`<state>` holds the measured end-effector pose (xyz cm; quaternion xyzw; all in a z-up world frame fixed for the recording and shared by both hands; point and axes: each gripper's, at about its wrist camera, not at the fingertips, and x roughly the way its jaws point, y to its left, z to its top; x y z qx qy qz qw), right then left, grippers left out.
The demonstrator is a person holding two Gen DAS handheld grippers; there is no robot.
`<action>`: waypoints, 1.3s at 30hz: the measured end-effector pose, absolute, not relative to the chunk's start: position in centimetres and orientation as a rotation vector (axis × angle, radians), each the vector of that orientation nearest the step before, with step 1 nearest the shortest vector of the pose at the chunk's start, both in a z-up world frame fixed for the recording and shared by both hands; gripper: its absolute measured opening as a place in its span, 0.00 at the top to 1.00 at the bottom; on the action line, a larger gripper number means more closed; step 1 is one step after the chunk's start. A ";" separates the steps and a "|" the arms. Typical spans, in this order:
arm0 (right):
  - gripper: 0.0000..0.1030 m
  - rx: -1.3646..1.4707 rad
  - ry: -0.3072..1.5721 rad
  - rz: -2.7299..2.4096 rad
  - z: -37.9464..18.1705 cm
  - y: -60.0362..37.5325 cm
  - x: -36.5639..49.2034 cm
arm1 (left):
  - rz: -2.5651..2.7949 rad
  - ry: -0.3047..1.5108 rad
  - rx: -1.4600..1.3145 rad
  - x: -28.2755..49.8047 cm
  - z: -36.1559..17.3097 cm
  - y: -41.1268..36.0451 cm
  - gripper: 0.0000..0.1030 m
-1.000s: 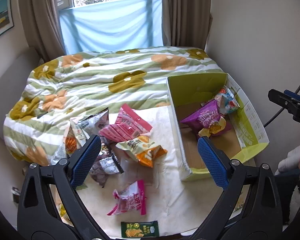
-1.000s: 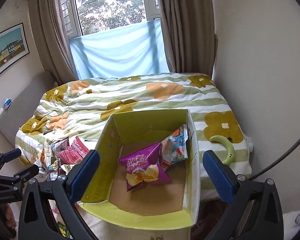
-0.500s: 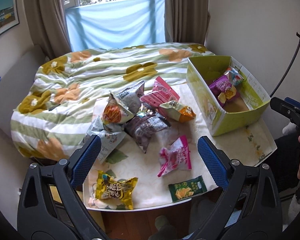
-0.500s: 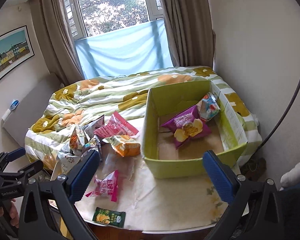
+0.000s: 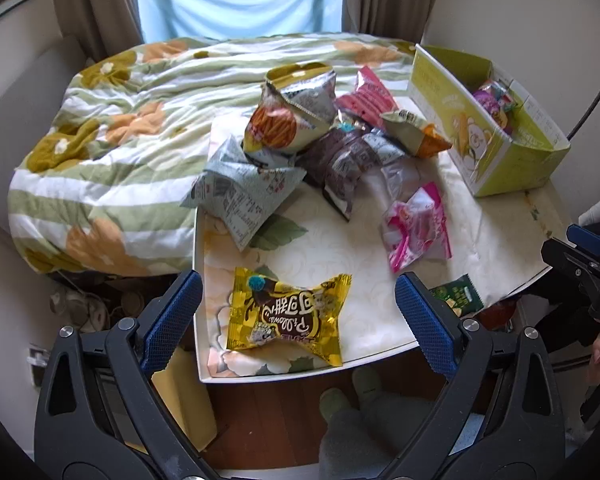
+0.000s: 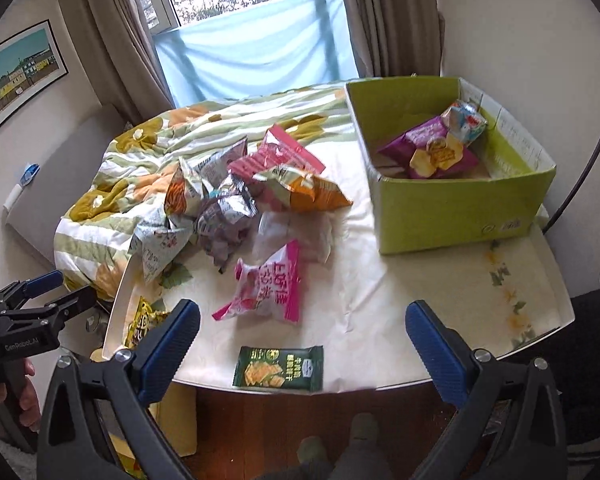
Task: Organize snacks
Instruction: 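Move both grippers back toward the remaining snacks on the table, then grasp the yellow chocolate bag with the left gripper while the right grasps the green cracker pack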
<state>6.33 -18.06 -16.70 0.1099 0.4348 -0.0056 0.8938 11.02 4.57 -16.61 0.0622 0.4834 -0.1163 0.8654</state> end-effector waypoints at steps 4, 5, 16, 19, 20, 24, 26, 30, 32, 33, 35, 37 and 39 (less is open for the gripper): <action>0.01 0.214 0.985 0.004 -20.5 -16.5 7.2 | -0.226 1.087 0.129 11.7 -20.3 5.0 0.06; 0.01 0.219 1.002 0.008 -21.3 -16.2 7.4 | -0.227 1.103 0.131 11.9 -21.2 5.0 0.06; 0.01 0.174 1.164 0.016 -28.0 -13.5 9.0 | -0.203 1.211 0.244 13.9 -27.3 3.8 0.06; 0.01 0.177 1.196 0.012 -29.0 -13.3 9.4 | -0.208 1.221 0.264 14.4 -28.1 3.3 0.06; 0.01 0.176 1.204 0.009 -29.3 -13.2 9.6 | -0.209 1.227 0.267 14.5 -28.4 3.3 0.06; 0.01 0.157 1.230 -0.003 -30.3 -12.8 10.0 | -0.221 1.260 0.266 14.9 -29.7 3.1 0.06; 0.01 0.142 1.238 -0.001 -30.6 -12.6 10.2 | -0.226 1.272 0.267 15.0 -30.2 3.0 0.06; 0.01 0.100 1.248 -0.004 -31.1 -11.9 10.5 | -0.233 1.280 0.269 15.1 -30.7 2.9 0.08; 0.01 0.107 1.248 -0.011 -31.2 -11.8 10.5 | -0.230 1.280 0.280 15.1 -30.9 2.8 0.10; 0.01 0.112 1.248 -0.012 -31.3 -11.9 10.5 | -0.232 1.279 0.282 15.2 -31.0 2.8 0.11; 0.01 0.121 1.249 -0.014 -31.5 -11.9 10.5 | -0.238 1.276 0.273 15.2 -31.1 2.7 0.12; 0.01 0.112 1.251 -0.018 -31.6 -11.8 10.5 | -0.245 1.274 0.264 15.3 -31.0 2.8 0.15; 0.01 0.098 1.252 -0.019 -31.8 -11.8 10.5 | -0.251 1.267 0.260 15.4 -30.9 2.6 0.21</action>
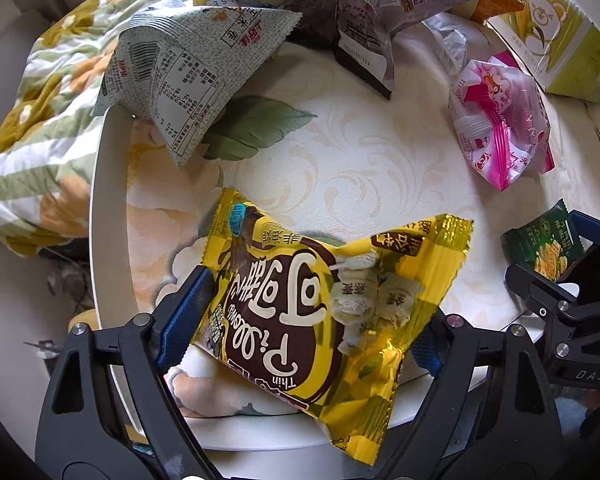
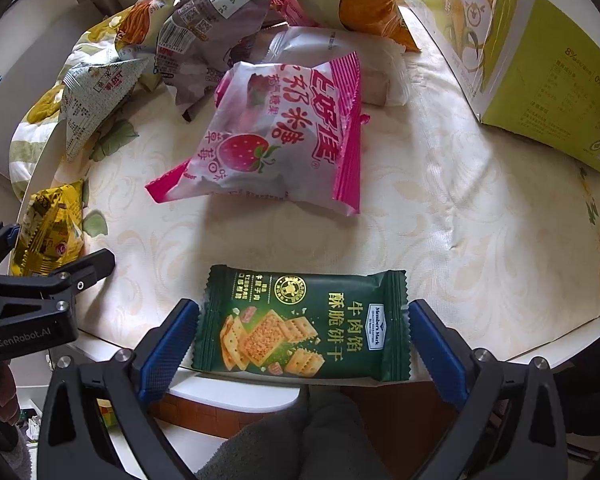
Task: Organize snacks
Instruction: 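Grasp the yellow chocolate bag with the left gripper while the right grasps the green cracker pack, then lift and carry both packs over the cardboard box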
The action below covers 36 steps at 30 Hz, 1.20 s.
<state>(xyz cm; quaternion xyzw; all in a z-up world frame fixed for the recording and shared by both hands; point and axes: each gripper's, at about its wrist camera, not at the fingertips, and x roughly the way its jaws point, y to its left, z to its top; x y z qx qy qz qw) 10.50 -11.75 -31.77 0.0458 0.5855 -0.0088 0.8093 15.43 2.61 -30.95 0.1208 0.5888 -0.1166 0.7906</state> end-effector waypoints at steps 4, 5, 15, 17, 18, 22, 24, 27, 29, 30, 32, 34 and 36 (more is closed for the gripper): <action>0.01 0.099 1.249 -0.018 -31.7 -11.6 10.7 | -0.262 1.248 0.284 15.5 -30.6 1.8 0.33; 0.03 0.101 1.249 -0.019 -31.7 -11.5 10.7 | -0.259 1.246 0.293 15.5 -30.6 1.6 0.34; 0.30 0.099 1.235 -0.032 -31.0 -12.9 10.5 | -0.257 1.245 0.289 14.7 -30.2 1.1 0.38; 0.39 0.113 1.220 -0.017 -30.7 -13.0 10.3 | -0.263 1.246 0.280 14.9 -29.9 1.3 0.39; 0.40 0.124 1.212 -0.011 -30.5 -13.2 10.1 | -0.264 1.244 0.275 14.8 -29.7 1.3 0.41; 0.40 0.144 1.202 -0.003 -30.5 -13.4 9.9 | -0.269 1.240 0.261 14.5 -29.2 1.2 0.43; 0.40 0.151 1.191 -0.003 -30.1 -13.4 10.1 | -0.272 1.237 0.254 14.2 -28.9 1.2 0.45; 0.40 0.144 1.167 -0.008 -29.1 -13.6 10.1 | -0.279 1.227 0.238 14.2 -28.0 1.1 0.50; 0.40 0.142 1.154 -0.009 -28.3 -13.7 10.3 | -0.281 1.222 0.230 14.3 -27.6 1.2 0.52; 0.40 0.145 1.145 -0.013 -28.0 -13.8 10.4 | -0.280 1.221 0.224 14.3 -27.5 1.2 0.54; 0.40 0.152 1.132 -0.015 -27.4 -14.1 10.6 | -0.279 1.215 0.198 14.5 -27.0 1.4 0.55; 0.40 0.157 1.117 -0.017 -26.7 -14.2 10.6 | -0.282 1.211 0.171 14.6 -26.4 1.8 0.56; 0.40 0.155 1.104 -0.015 -26.1 -14.2 10.5 | -0.279 1.200 0.157 14.7 -25.7 2.0 0.56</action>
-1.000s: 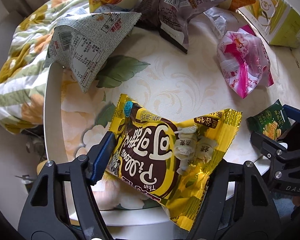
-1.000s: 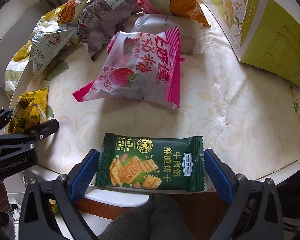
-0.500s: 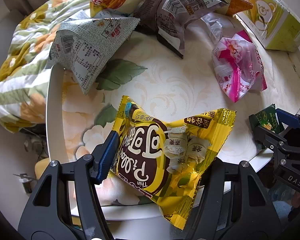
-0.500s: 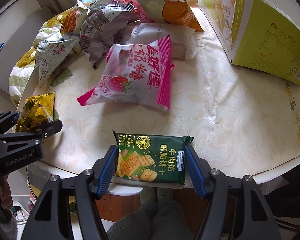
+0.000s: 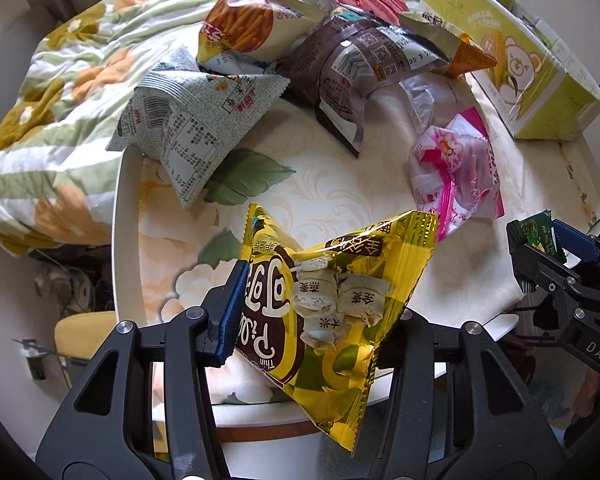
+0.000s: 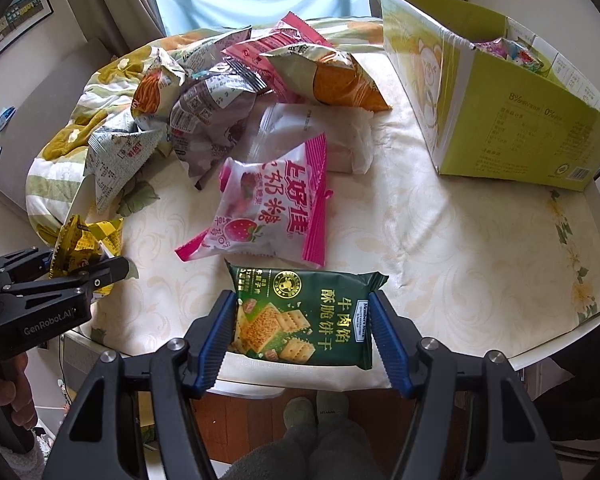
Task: Organize snacks
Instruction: 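Lift and carry both packs over the cardboard box, then release the yellow bag from the left gripper while the right releases the green pack into the box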
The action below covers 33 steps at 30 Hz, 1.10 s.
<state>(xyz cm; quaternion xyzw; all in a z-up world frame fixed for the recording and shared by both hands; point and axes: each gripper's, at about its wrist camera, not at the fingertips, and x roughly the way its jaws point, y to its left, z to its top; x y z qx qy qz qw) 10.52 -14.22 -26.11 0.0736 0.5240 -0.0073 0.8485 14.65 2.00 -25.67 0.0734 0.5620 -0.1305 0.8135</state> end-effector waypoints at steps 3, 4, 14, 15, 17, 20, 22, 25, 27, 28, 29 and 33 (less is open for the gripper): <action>0.40 0.163 1.078 -0.013 -25.3 -14.2 10.0 | -0.283 1.176 0.149 14.6 -24.2 2.0 0.56; 0.40 0.165 1.067 -0.012 -24.8 -14.2 9.7 | -0.289 1.168 0.148 14.6 -23.5 1.9 0.56; 0.40 0.173 0.910 -0.032 -16.4 -18.0 9.9 | -0.394 1.001 0.143 16.0 -14.2 -3.5 0.56; 0.40 0.177 0.891 -0.036 -15.4 -18.8 10.0 | -0.405 0.981 0.147 16.4 -13.2 -4.6 0.56; 0.40 0.180 0.854 -0.043 -13.6 -20.5 10.4 | -0.432 0.945 0.149 17.0 -11.4 -6.9 0.56; 0.40 0.174 0.806 -0.052 -11.0 -23.5 11.0 | -0.472 0.890 0.141 18.1 -8.9 -10.8 0.56; 0.40 0.163 0.784 -0.056 -9.8 -25.8 11.5 | -0.487 0.859 0.139 18.9 -7.7 -13.8 0.56; 0.40 0.148 0.782 -0.048 -8.9 -29.3 12.6 | -0.500 0.842 0.126 20.4 -6.6 -18.6 0.56; 0.40 0.140 0.793 -0.032 -8.7 -31.7 13.5 | -0.518 0.851 0.106 21.4 -6.5 -21.8 0.56; 0.40 0.136 0.797 -0.026 -8.6 -32.9 13.9 | -0.524 0.857 0.102 21.9 -6.6 -23.4 0.56; 0.40 0.131 0.799 -0.021 -8.6 -34.0 14.3 | -0.525 0.862 0.104 22.5 -6.7 -24.9 0.56; 0.40 0.115 0.814 0.001 -8.6 -38.3 15.9 | -0.506 0.899 0.152 24.4 -8.5 -30.9 0.56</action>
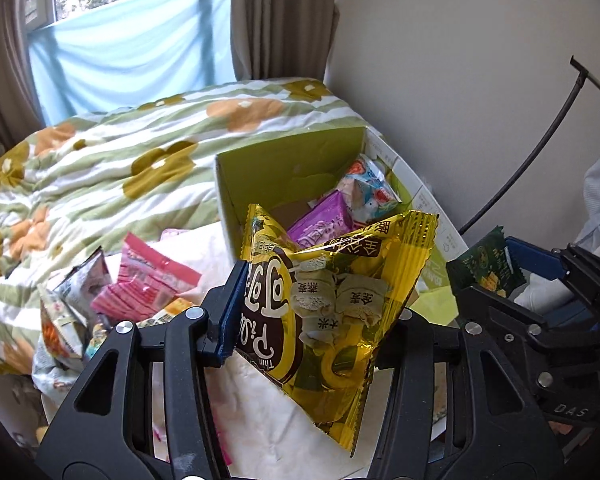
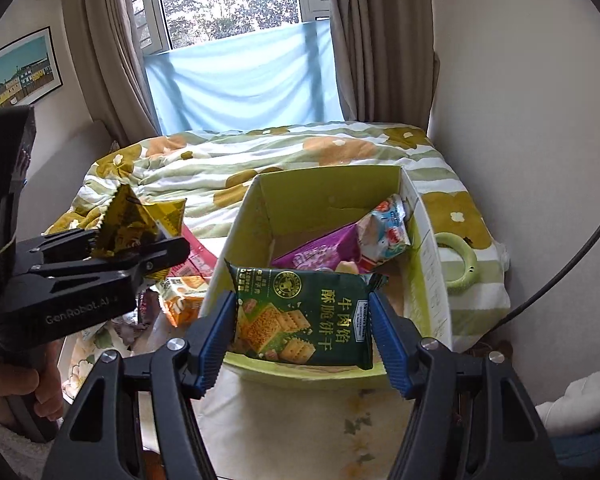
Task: Organize snacks
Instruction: 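Release the yellow bag from the left gripper while the right releases the green pack into the box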
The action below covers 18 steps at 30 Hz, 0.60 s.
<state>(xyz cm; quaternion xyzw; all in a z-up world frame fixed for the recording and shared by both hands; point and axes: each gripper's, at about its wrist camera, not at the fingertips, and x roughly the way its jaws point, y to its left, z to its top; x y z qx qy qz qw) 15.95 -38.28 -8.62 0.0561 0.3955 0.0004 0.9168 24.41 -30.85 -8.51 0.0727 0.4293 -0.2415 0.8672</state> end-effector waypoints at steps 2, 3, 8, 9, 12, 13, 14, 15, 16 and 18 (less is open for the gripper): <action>0.40 0.114 0.823 0.014 -8.9 -40.2 16.7 | -0.487 0.928 0.168 25.2 -10.1 -33.1 0.56; 0.40 0.115 0.830 0.021 -9.1 -41.2 17.0 | -0.476 0.950 0.179 25.6 -11.0 -34.1 0.56; 0.40 0.127 0.866 0.047 -10.2 -44.8 18.2 | -0.443 1.033 0.211 26.3 -14.9 -37.2 0.44; 0.40 0.130 0.872 0.053 -10.5 -45.3 18.3 | -0.435 1.051 0.215 26.3 -15.5 -37.5 0.27; 0.40 0.140 0.888 0.067 -11.4 -46.5 18.9 | -0.401 1.043 0.222 25.9 -16.0 -37.8 0.01; 0.40 0.149 0.892 0.072 -11.7 -46.8 19.1 | -0.397 1.043 0.222 25.7 -16.0 -37.8 0.01; 0.40 0.157 0.894 0.075 -12.0 -47.0 19.1 | -0.391 1.048 0.220 25.6 -16.0 -37.7 0.01; 0.40 0.163 0.896 0.077 -12.2 -47.2 19.2 | -0.385 1.050 0.215 25.5 -16.0 -37.6 0.01; 0.40 0.170 0.898 0.079 -12.4 -47.4 19.2 | -0.384 1.048 0.204 25.3 -15.9 -37.2 0.01; 0.40 0.180 0.904 0.083 -12.7 -47.6 19.3 | -0.382 1.046 0.182 24.9 -15.4 -36.4 0.01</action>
